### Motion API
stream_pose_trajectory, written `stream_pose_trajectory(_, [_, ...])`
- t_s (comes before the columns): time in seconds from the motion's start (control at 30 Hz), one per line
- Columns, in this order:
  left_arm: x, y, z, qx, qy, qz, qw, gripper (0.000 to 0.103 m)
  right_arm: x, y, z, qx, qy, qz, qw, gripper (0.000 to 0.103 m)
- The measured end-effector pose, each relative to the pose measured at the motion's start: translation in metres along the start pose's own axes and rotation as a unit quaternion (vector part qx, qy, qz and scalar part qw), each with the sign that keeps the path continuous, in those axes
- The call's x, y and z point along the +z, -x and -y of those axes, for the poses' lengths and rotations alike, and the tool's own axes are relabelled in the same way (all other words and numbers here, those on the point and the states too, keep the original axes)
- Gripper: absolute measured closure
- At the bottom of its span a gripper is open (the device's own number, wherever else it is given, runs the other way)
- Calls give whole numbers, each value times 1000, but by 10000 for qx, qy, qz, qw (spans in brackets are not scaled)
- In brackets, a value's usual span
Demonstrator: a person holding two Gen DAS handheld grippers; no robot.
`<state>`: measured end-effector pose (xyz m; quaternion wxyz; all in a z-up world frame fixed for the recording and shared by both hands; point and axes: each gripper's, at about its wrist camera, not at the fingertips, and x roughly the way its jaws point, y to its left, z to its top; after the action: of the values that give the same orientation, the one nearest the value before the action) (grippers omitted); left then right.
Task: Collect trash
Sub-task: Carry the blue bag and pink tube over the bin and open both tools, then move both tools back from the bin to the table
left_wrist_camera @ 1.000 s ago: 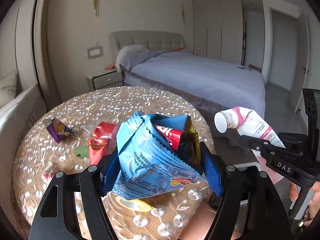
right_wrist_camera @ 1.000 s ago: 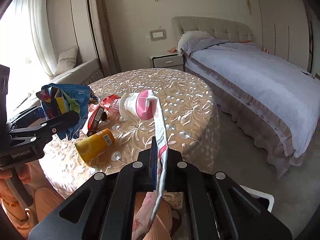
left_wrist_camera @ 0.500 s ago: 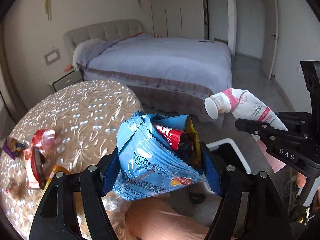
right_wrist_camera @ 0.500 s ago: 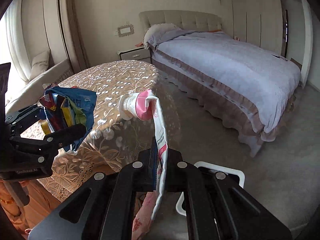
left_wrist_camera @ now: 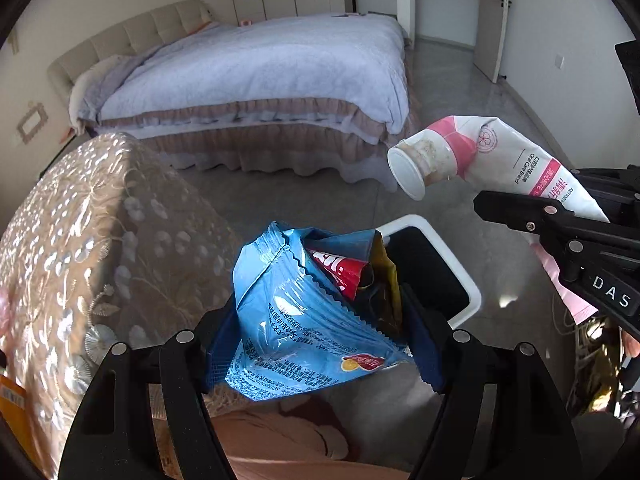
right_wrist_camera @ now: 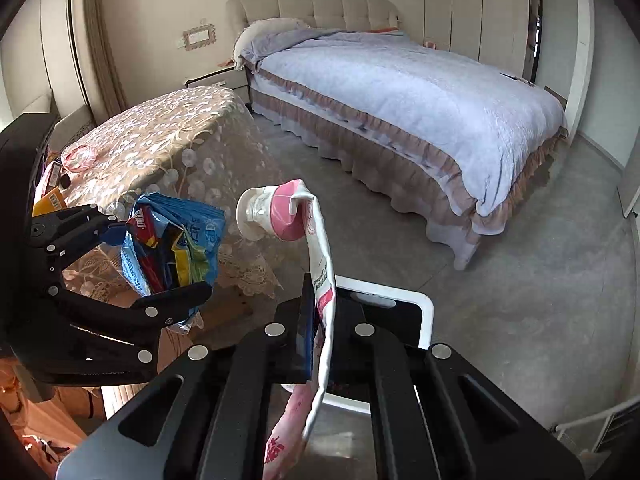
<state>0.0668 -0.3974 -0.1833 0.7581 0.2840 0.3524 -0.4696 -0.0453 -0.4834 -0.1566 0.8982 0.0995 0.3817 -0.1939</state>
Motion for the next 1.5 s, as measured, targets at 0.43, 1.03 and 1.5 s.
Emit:
stream_pose_trajectory(0.43, [-4, -117, 36, -582, -345, -1283, 9894, 31, -36, -87, 39, -242, 13, -1128, 9933, 97])
stream_pose_trajectory(1.03, [-22, -197, 81, -960, -1119, -2310, 9617, 5, -76, -160, 87, -651, 6, -2201, 9733, 5])
stream_pose_trajectory(1.5, [-16, -162, 72, -714, -1090, -1959, 9719, 5, -71, -131, 79, -708, 230, -1877, 9794, 5])
